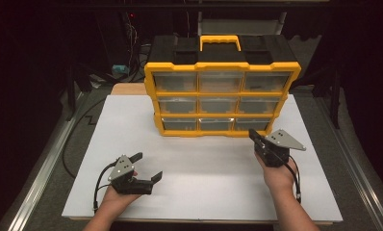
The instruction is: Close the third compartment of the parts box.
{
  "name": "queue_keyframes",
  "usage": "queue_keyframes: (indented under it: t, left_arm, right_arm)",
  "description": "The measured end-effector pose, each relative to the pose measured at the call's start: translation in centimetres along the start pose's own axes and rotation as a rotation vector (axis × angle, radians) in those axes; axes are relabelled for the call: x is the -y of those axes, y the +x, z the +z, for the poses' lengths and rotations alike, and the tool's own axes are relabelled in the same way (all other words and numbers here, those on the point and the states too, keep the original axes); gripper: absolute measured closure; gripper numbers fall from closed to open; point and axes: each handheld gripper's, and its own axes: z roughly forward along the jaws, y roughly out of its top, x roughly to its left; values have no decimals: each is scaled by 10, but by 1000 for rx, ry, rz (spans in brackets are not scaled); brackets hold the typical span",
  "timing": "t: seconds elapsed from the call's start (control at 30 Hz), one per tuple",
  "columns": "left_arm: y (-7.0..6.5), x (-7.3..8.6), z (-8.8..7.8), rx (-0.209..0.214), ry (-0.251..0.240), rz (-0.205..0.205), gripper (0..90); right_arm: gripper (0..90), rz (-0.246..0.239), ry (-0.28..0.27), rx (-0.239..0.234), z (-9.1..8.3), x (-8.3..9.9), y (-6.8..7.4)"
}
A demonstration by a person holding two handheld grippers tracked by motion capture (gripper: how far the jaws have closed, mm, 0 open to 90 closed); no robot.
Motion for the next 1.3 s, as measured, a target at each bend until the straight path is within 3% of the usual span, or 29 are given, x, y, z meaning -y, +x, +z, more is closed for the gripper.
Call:
queue_keyframes:
  t: [0.2, 0.5, 0.6, 0.7, 0.93, 1.13, 1.23, 1.3]
  left_arm:
    - [1, 0, -1, -1, -3, -6, 5]
    - [5, -1, -5, -9, -18, -26, 5]
    - [4, 0, -3, -13, -10, -30, 5]
    - [5, -1, -4, -14, -18, -45, 5]
    - [5, 1, -5, -24, 2, -38, 5]
    - [5, 2, -3, -22, 11, -36, 5]
    - [5, 2, -3, -21, 11, -34, 5]
    - [5, 2, -3, -19, 17, -30, 5]
  right_arm:
    - [900, 9, 8, -9, -14, 17, 5]
    - [900, 9, -41, -6, -58, 35, 9]
    - [900, 46, -57, -26, -70, 45, 11]
    - [900, 15, -55, -27, -72, 47, 12]
    - [869, 26, -38, -26, -55, 50, 3]
    - [699, 73, 29, -52, -44, 54, -2]
    - [535, 35, 47, -59, -43, 54, -2]
    - [404, 41, 50, -84, -43, 54, -2]
